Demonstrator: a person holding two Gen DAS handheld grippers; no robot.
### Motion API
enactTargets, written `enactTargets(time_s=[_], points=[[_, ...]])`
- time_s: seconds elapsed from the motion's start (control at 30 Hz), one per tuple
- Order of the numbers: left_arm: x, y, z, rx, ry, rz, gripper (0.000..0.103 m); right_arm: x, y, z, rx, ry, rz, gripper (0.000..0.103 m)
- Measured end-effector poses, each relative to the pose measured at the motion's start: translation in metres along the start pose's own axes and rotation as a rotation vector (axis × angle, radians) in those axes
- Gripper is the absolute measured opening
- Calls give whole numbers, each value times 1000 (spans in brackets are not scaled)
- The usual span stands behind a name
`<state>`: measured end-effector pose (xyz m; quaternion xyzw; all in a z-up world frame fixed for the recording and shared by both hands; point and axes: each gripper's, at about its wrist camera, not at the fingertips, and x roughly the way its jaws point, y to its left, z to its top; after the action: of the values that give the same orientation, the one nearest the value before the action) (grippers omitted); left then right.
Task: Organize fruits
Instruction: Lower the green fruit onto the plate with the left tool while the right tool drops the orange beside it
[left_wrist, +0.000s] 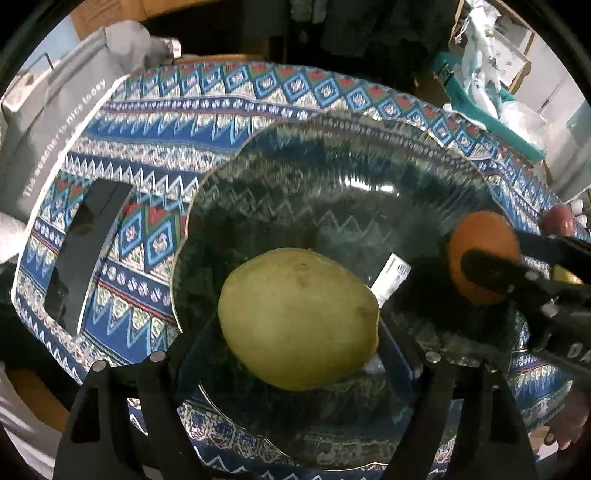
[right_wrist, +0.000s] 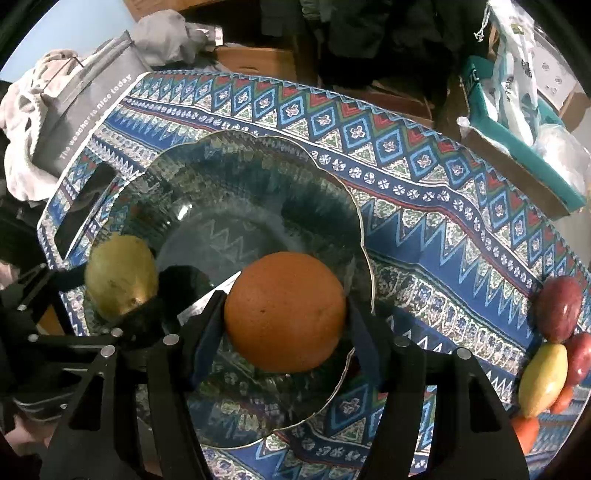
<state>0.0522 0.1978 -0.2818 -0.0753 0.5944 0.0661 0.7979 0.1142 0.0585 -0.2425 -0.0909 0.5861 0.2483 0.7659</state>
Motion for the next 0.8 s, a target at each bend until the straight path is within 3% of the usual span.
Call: enactTargets(time_s=[0.2, 0.37, 0.8], points=[[-1, -8, -3, 23, 26, -24, 83, -20, 1, 6, 12, -67, 13, 67], [-25, -18, 2, 54, -52, -7, 88, -35, -3, 8, 23, -99, 7, 71], [-75, -19, 11, 11, -186, -7, 88, -91, -13, -2, 36, -212, -77, 71]])
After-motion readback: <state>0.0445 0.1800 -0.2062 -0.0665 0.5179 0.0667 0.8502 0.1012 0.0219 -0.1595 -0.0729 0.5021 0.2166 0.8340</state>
